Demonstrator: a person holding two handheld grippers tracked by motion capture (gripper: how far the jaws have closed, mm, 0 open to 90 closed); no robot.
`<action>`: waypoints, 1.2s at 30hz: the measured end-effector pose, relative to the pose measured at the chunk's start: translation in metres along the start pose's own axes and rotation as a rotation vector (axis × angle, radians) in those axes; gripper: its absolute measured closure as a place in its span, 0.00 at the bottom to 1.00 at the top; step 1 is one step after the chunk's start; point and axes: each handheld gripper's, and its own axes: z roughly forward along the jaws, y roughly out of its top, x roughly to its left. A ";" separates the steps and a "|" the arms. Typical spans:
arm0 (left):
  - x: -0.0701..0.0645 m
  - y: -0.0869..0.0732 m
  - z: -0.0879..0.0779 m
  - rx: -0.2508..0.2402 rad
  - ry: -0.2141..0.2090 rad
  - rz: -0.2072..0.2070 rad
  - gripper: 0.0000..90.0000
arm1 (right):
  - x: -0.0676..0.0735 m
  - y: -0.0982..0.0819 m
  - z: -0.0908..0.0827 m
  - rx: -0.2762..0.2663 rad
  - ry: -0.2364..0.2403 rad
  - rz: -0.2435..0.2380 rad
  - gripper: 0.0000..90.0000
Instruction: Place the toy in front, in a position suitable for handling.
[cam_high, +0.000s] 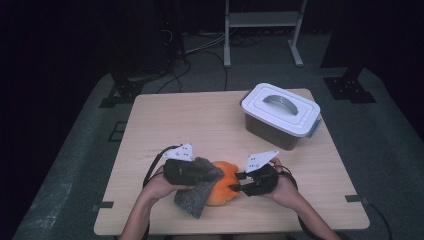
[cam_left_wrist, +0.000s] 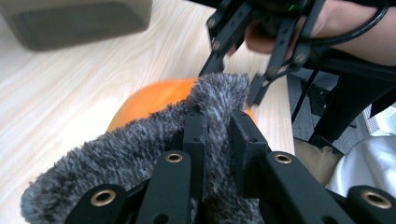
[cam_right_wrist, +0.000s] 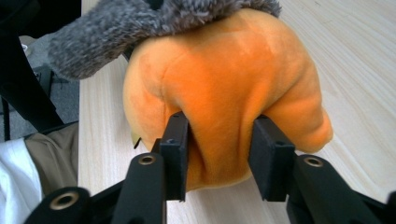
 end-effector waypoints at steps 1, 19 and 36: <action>-0.002 0.003 0.001 0.006 0.001 0.014 0.86 | 0.001 0.001 0.001 0.002 0.002 0.000 0.68; 0.006 -0.015 -0.004 0.030 0.036 -0.022 0.87 | 0.000 0.000 0.003 -0.043 0.016 0.018 0.39; -0.007 0.010 0.006 0.014 0.008 0.043 0.87 | 0.005 0.004 0.009 0.001 0.032 0.019 0.76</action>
